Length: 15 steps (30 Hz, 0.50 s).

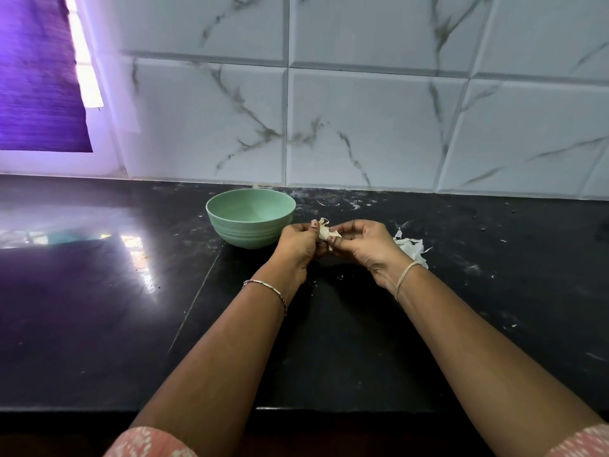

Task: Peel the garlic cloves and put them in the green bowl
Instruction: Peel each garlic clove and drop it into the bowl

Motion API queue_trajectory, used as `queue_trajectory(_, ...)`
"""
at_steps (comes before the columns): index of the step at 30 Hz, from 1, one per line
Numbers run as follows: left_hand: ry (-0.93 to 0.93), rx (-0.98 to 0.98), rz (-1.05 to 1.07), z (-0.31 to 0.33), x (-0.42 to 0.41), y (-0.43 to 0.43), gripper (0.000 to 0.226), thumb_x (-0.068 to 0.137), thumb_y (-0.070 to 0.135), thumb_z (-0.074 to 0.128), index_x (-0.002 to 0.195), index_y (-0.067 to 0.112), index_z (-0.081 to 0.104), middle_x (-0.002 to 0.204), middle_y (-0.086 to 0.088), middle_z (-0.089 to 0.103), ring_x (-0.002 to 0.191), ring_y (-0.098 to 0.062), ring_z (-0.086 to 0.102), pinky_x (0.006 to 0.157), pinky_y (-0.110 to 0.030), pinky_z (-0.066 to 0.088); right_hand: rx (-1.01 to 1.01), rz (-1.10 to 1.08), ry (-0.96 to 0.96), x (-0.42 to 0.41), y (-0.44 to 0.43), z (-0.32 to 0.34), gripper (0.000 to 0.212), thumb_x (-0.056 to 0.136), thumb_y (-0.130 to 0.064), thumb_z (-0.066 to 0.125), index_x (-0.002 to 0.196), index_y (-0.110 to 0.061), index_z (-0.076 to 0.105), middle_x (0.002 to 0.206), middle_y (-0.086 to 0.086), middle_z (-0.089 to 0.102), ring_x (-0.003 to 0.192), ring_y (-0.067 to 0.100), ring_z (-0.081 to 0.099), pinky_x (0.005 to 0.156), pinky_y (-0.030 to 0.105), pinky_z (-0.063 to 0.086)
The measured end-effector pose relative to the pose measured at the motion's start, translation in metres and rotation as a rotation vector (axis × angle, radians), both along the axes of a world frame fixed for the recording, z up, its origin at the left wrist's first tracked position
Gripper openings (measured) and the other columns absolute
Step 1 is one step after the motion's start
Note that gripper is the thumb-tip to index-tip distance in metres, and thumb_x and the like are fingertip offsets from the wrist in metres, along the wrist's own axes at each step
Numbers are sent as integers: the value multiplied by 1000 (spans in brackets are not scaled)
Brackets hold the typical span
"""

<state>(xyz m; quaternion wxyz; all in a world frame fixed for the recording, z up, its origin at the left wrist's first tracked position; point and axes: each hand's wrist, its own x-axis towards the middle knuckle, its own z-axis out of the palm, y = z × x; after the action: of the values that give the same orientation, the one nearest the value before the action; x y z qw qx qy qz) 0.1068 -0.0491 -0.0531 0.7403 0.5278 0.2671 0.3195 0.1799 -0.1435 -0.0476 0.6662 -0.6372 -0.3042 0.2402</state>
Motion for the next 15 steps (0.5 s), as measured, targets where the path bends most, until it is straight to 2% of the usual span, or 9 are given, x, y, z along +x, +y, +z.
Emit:
queue_trajectory(2, 1, 4, 29, 0, 1, 2, 20, 104, 14, 42, 94, 3, 56, 69, -9, 57, 34, -1, 50, 41, -14, 46, -4, -4, -27, 0, -1, 2, 13, 82, 10, 67, 86, -1, 64, 79, 14, 67, 65, 17, 64, 66, 22, 57)
queue_trajectory(5, 19, 6, 81, 0, 1, 7, 22, 104, 15, 42, 92, 5, 56, 60, -5, 55, 39, -5, 47, 41, -15, 43, -24, -40, -62, 8, -4, 2, 10, 84, 7, 67, 89, -1, 65, 78, 13, 67, 62, 14, 65, 62, 19, 57)
queue_trajectory(6, 23, 5, 85, 0, 0, 7, 22, 104, 16, 42, 94, 5, 57, 59, -4, 56, 42, -6, 47, 41, -15, 43, -57, -66, -125, 11, -5, 1, 9, 84, 4, 69, 87, -4, 66, 77, 11, 68, 63, 15, 66, 62, 20, 57)
queue_trajectory(9, 56, 7, 113, 2, -2, 6, 25, 105, 20, 40, 111, 3, 56, 69, -3, 54, 48, -6, 49, 45, -17, 45, -337, -188, -577, 21, -6, -4, 5, 84, -17, 75, 82, -20, 72, 78, 3, 72, 78, 16, 69, 75, 27, 55)
queue_trajectory(10, 64, 3, 133, 3, -2, 7, 29, 105, 21, 38, 116, 0, 56, 71, -2, 53, 51, -7, 49, 47, -19, 46, -396, -189, -658, 21, -6, -4, 2, 85, -20, 73, 84, -22, 74, 81, 1, 73, 82, 15, 68, 79, 28, 53)
queue_trajectory(13, 71, -45, 199, 3, -6, 11, 32, 106, 21, 36, 124, 1, 52, 81, -2, 52, 61, -10, 48, 54, -23, 47, -416, -135, -649, 20, -5, -5, 15, 92, -27, 64, 95, -19, 76, 91, 0, 75, 91, 16, 68, 91, 35, 52)
queue_trajectory(15, 68, -71, 203, 4, -9, 12, 27, 104, 15, 36, 123, 5, 52, 85, -3, 54, 61, -12, 48, 57, -24, 46, -360, -120, -604, 17, -5, -3, 20, 95, -28, 60, 97, -16, 76, 90, -2, 75, 87, 14, 68, 90, 36, 53)
